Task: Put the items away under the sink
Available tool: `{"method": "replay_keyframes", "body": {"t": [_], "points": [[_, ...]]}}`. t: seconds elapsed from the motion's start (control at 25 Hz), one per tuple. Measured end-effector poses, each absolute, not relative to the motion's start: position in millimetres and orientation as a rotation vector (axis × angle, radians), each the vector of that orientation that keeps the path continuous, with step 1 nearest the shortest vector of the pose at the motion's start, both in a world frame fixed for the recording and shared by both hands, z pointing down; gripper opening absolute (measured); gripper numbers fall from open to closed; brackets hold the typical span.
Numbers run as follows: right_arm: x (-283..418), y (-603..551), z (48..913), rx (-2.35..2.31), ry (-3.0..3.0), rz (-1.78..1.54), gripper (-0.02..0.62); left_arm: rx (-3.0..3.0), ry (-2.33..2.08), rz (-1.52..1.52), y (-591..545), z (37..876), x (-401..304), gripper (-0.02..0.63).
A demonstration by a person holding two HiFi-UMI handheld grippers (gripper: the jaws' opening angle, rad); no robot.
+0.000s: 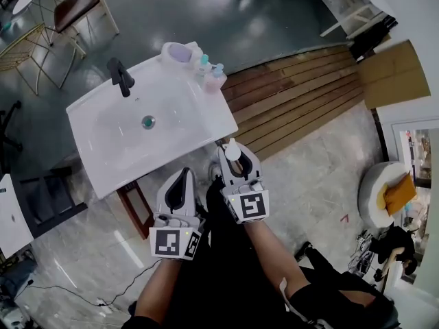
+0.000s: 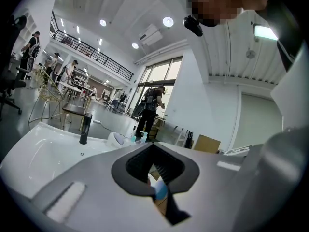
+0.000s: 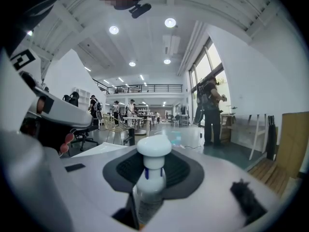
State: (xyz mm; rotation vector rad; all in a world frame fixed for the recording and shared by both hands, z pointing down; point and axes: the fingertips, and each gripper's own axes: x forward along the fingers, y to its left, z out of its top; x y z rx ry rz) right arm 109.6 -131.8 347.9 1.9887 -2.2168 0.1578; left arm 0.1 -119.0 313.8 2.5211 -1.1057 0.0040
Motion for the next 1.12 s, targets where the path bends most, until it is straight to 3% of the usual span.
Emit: {"method": "replay_keyframes", "body": {"t": [0.64,1.12], "points": [[87,-92,321,1.914,-2.321,0.104,0.11,2.511,-1.21,-0.025,-84,298,-30,0.005],[81,-13,312,1.759,-2.435,0.073,0.11,2.468,-1.328,-0.062,2,288,-21,0.005]]}}
